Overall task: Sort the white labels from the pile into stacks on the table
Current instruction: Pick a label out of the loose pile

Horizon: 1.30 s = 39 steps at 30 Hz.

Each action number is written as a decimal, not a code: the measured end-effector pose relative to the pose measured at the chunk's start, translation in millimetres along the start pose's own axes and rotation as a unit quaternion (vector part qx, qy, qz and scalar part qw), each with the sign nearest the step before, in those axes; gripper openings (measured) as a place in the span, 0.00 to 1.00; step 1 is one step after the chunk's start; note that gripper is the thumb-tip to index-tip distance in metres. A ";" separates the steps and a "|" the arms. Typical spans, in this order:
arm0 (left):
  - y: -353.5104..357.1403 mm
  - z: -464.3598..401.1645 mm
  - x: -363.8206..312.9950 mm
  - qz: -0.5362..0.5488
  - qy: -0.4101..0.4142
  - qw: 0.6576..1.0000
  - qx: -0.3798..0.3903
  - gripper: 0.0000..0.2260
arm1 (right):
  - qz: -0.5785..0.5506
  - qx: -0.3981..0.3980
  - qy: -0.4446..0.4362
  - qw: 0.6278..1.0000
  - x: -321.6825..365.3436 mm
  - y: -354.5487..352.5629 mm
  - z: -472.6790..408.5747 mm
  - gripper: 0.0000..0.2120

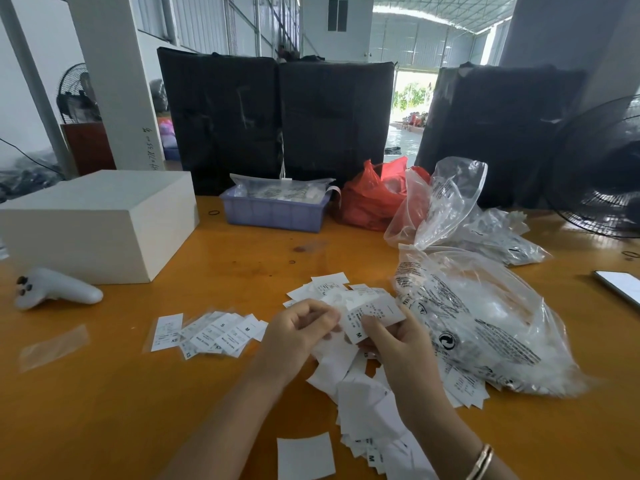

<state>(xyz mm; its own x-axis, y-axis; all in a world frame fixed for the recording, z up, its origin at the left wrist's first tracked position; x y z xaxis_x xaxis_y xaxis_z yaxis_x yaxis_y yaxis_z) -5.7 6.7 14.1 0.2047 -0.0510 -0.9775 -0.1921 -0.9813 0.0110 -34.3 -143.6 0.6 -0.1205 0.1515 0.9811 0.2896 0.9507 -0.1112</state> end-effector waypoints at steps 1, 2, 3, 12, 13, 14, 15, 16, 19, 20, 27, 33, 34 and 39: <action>-0.8 -0.5 1.6 -0.006 -0.006 1.000 -0.009 0.04 | 0.002 0.000 -0.001 1.000 0.1 -0.2 0.1 0.02; -1.6 -0.9 3.2 -0.008 -0.014 1.000 -0.018 0.05 | 0.003 -0.001 -0.002 1.000 0.6 -0.4 0.5 0.02; -2.3 -1.0 4.5 -0.004 -0.021 0.999 -0.025 0.07 | 0.003 0.000 -0.004 1.000 1.3 -0.3 1.0 0.02; -2.7 -1.1 3.9 -0.020 -0.009 0.998 -0.061 0.09 | -0.027 0.015 0.002 1.000 8.9 2.0 6.2 0.04; -2.9 -1.0 3.8 -0.017 -0.009 0.998 -0.066 0.09 | -0.037 0.017 0.005 0.999 10.5 2.5 6.9 0.06; -2.9 -1.0 3.8 -0.014 -0.011 0.997 -0.069 0.09 | -0.043 0.020 0.007 0.999 11.9 2.9 7.6 0.10; -2.7 -0.8 3.7 -0.010 -0.014 0.997 -0.072 0.09 | -0.046 0.021 0.011 0.999 12.5 3.2 7.9 0.14; -2.4 -0.6 3.5 -0.004 -0.019 0.997 -0.072 0.09 | -0.045 0.022 0.014 0.999 12.8 3.2 8.3 0.14; -1.2 0.0 3.1 0.026 -0.029 0.997 -0.067 0.12 | -0.059 0.018 0.045 0.997 10.3 2.3 7.0 0.04; -1.1 0.4 2.7 0.041 -0.035 0.996 -0.068 0.13 | -0.077 0.014 0.065 0.995 8.3 1.5 5.8 0.03; -2.3 -1.1 7.3 0.103 -0.048 0.991 -0.065 0.16 | -0.251 0.045 0.137 0.957 6.4 1.0 3.2 0.07; -1.4 -1.4 8.9 0.091 -0.047 0.992 -0.074 0.12 | -0.176 0.142 0.125 0.966 8.4 8.1 5.3 0.15; -0.9 -1.1 8.2 0.097 -0.049 0.992 -0.067 0.11 | -0.156 0.142 0.121 0.970 8.2 8.2 5.4 0.15; -1.3 -1.3 8.9 0.132 -0.052 0.988 -0.060 0.14 | -0.214 0.070 0.118 0.967 10.2 -5.4 -1.8 0.16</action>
<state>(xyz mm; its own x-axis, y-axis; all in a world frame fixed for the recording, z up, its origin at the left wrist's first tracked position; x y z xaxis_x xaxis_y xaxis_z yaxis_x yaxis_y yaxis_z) -2.4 7.2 5.7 0.0621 -0.2958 -0.9532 -0.1087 -0.9514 0.2882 -35.4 -147.7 11.6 0.0250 -0.3139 0.9491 0.1274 0.9427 0.3084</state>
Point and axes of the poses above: each hand's wrist, its own z-axis away from the middle knuckle, its own y-axis out of the palm, x = y × z, the point moved 3 cm from there along -z, towards the middle knuckle, and after that the axes turned 10 degrees about z, right-handed, at the moved point
